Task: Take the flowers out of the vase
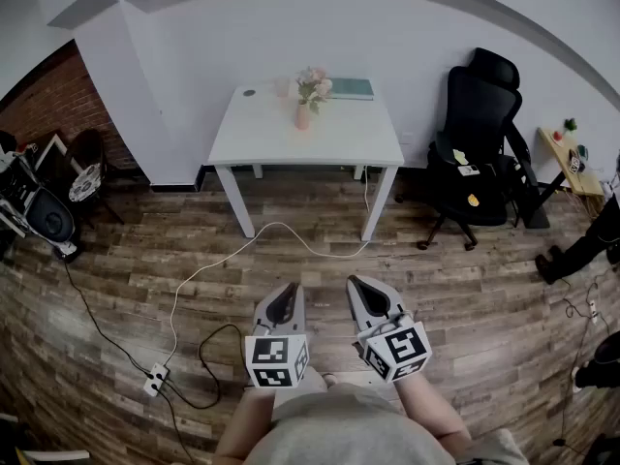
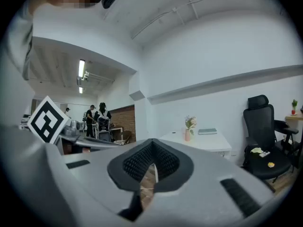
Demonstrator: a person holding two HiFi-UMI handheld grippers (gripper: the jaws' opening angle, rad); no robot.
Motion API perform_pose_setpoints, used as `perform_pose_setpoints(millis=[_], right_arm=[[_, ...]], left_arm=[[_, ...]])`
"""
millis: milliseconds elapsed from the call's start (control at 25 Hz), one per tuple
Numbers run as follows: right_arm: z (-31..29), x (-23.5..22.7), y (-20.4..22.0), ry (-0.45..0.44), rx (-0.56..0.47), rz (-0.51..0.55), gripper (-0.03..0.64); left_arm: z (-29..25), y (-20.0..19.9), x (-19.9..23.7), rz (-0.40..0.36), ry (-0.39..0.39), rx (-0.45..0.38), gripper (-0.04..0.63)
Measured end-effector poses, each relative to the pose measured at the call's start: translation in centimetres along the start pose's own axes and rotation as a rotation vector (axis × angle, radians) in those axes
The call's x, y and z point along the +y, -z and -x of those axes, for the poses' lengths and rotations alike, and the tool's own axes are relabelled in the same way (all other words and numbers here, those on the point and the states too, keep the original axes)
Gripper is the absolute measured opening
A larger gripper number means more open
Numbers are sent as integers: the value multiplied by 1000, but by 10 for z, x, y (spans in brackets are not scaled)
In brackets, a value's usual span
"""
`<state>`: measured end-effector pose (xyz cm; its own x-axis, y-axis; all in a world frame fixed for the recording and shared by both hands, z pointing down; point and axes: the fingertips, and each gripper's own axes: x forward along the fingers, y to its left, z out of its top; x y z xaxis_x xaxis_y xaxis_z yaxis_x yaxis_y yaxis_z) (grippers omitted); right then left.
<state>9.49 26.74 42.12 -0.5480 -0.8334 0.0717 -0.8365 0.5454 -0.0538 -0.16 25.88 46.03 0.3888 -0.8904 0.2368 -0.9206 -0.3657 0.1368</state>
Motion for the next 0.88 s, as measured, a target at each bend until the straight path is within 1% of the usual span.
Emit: perform_pose_setpoints(millis=[160, 440, 680, 880], right_arm=[[17, 6, 0, -13, 5, -3, -3], [21, 13, -2, -31, 4, 15, -3], [28, 7, -6, -31, -24, -28, -3], [34, -1, -8, -28, -30, -31, -2]], left_arm=[[14, 1, -10, 5, -8, -4, 23], [20, -3, -9, 10, -16, -18, 23], [21, -6, -18, 8, -8, -24, 23], [19, -9, -27, 4, -6, -36, 23]])
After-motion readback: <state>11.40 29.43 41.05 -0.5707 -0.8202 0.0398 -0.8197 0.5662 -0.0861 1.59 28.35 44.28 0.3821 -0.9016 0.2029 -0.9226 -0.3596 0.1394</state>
